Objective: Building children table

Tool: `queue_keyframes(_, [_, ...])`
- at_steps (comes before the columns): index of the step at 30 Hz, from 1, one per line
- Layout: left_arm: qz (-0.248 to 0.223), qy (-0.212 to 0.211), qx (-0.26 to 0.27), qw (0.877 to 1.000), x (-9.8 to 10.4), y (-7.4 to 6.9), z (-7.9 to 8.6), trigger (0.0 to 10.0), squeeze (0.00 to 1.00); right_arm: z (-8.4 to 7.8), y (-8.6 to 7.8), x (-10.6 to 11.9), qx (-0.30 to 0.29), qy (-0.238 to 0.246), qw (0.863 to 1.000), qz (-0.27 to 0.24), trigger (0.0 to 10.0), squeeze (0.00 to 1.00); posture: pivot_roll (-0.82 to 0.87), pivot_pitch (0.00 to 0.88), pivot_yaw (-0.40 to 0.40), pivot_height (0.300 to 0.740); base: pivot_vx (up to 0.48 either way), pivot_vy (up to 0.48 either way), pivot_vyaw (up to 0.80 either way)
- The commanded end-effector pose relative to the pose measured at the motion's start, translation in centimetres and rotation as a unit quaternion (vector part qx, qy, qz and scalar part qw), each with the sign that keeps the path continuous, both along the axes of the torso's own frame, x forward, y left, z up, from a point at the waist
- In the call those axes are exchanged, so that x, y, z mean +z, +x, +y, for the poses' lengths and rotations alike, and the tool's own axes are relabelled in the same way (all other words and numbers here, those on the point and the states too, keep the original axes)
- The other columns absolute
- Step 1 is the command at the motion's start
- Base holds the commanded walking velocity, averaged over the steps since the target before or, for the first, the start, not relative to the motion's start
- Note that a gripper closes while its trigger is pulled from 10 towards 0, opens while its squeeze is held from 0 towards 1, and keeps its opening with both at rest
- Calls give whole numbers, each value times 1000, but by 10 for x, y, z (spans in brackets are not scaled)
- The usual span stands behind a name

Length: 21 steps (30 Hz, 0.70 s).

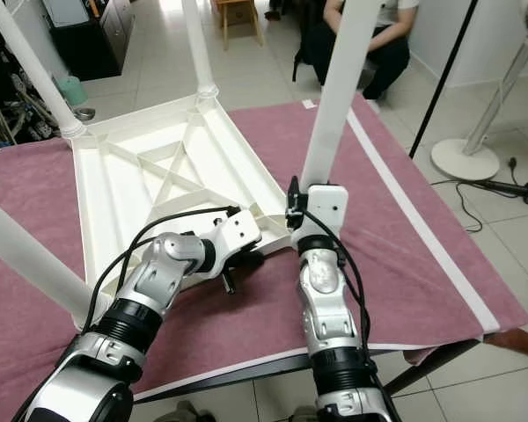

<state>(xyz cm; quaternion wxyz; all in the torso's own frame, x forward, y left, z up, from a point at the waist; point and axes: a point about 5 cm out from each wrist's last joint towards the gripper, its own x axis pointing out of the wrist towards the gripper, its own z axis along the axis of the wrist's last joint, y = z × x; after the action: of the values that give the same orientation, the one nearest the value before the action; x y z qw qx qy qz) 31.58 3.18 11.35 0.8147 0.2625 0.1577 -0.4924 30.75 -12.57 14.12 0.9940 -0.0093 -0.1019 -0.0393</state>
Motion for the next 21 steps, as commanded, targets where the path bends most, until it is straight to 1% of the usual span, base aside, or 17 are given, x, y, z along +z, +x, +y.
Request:
queue_keyframes(1, [-103, 23, 160, 981, -2, 14, 15, 10000, 0, -4, -6, -42, -16, -6, 994, 109, 10000, 0, -34, 0, 127, 740, 0, 0, 0])
queue_keyframes(3, [-103, 23, 160, 981, -3, 14, 15, 10000, 0, -4, -5, -42, -23, -8, 994, 109, 10000, 0, -34, 0, 127, 740, 0, 0, 0])
queue_keyframes(5, [-103, 22, 160, 982, -3, 14, 14, 10000, 0, -7, -6, -45, -45, -13, 992, 116, 10000, 0, -35, 0, 125, 740, 0, 0, 0])
queue_keyframes(11, [-103, 22, 160, 982, -3, 14, 14, 10000, 0, -9, -7, -43, -68, -24, 993, 99, 10000, 0, -34, 0, 124, 740, 0, 0, 0])
queue_keyframes(12, [-103, 23, 160, 981, -3, 14, 14, 10000, 0, -9, -8, -45, -76, -28, 991, 103, 10000, 0, -33, 0, 123, 740, 0, 0, 0])
queue_keyframes(14, [-104, 23, 160, 981, -3, 14, 14, 10000, 0, -7, -9, -45, -74, -43, 992, 98, 10000, 0, -33, 0, 123, 740, 0, 0, 0])
queue_keyframes(17, [-104, 23, 161, 981, -3, 14, 15, 10000, 0, -5, -9, -45, -71, -44, 992, 95, 10000, 0, -32, 0, 124, 740, 0, 0, 0])
queue_keyframes(18, [-104, 23, 161, 981, -3, 14, 15, 10000, 0, -4, -8, -43, -65, -44, 993, 91, 10000, 1000, -32, 0, 124, 740, 0, 0, 0])
queue_keyframes(21, [-104, 23, 161, 981, -3, 14, 15, 10000, 0, -2, -6, -39, -53, -37, 995, 79, 10000, 1000, -32, 0, 124, 740, 0, 0, 0])
